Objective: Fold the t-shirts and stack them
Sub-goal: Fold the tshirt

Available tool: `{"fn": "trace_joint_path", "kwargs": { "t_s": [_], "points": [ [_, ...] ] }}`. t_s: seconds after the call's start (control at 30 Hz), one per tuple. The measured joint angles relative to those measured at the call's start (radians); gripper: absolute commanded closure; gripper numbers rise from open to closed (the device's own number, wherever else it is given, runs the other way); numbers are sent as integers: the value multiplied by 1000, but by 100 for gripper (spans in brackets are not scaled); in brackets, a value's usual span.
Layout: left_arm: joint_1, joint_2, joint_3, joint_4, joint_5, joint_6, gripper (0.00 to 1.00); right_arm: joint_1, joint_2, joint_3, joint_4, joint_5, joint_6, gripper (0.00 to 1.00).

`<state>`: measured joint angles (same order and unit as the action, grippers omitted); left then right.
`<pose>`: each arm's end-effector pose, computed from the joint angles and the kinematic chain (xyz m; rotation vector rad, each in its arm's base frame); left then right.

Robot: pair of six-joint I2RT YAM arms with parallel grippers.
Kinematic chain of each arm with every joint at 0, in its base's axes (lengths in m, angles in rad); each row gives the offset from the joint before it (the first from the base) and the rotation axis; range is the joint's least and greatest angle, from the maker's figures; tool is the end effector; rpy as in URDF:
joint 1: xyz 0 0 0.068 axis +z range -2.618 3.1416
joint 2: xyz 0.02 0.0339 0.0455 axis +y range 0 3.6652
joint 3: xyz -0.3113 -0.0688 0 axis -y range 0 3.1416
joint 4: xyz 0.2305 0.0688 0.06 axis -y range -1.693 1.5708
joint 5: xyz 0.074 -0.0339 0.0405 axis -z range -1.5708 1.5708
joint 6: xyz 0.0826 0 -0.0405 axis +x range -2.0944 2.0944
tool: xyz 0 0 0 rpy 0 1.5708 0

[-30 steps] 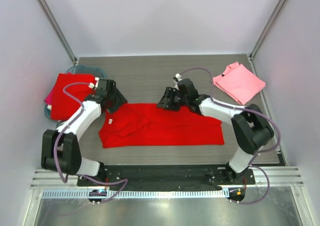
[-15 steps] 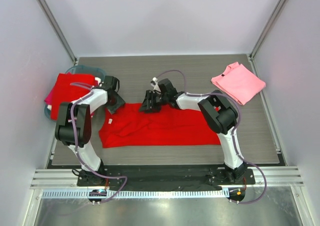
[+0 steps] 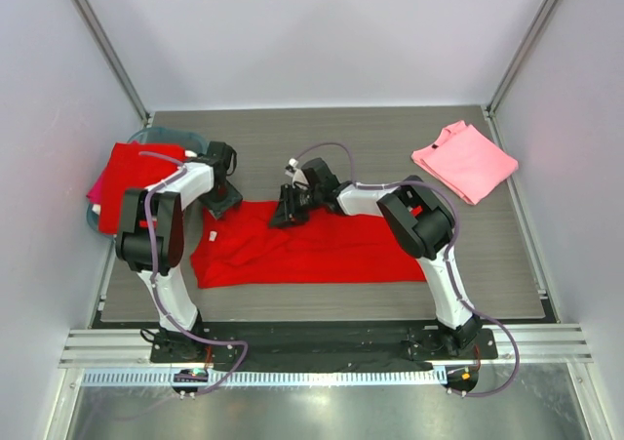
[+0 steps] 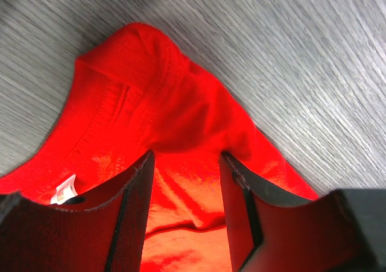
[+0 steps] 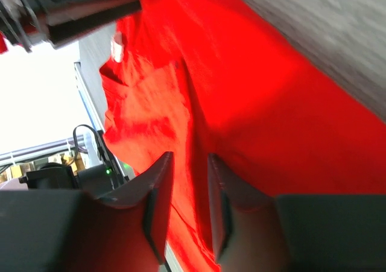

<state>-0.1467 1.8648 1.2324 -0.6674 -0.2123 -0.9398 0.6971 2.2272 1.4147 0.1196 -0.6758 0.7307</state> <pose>0.3716 -0.0373 0.1745 -1.1192 2.5675 0.0581 0.3644 0.3725 0.1456 -0.3726 2.5215 1.4410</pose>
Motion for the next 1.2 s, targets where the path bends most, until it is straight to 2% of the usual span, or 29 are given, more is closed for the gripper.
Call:
{"fn": "trace_joint_path", "kwargs": {
  "t_s": [0.3, 0.6, 0.77, 0.83, 0.87, 0.9, 1.07, 1.2],
  "points": [
    [0, 6, 10, -16, -16, 2, 51, -1, -23, -74, -1, -38, -27, 82],
    [0, 7, 11, -28, -40, 5, 51, -8, -98, -190, 12, -100, -49, 78],
    [0, 12, 19, -36, -45, 8, 52, -15, -167, -297, 90, -173, -47, 79],
    [0, 12, 19, -38, -50, 9, 51, -15, -192, -327, 98, -193, -47, 69],
    [0, 12, 19, -39, -51, 9, 52, -19, -204, -340, 100, -200, -48, 55],
    [0, 12, 20, -40, -52, 9, 52, -21, -215, -350, 101, -204, -47, 51],
    [0, 12, 21, -42, -54, 10, 51, -32, -224, -335, 101, -203, -51, 48],
    [0, 12, 21, -42, -54, 12, 51, -43, -220, -260, 78, -198, -51, 46]
  ]
}}
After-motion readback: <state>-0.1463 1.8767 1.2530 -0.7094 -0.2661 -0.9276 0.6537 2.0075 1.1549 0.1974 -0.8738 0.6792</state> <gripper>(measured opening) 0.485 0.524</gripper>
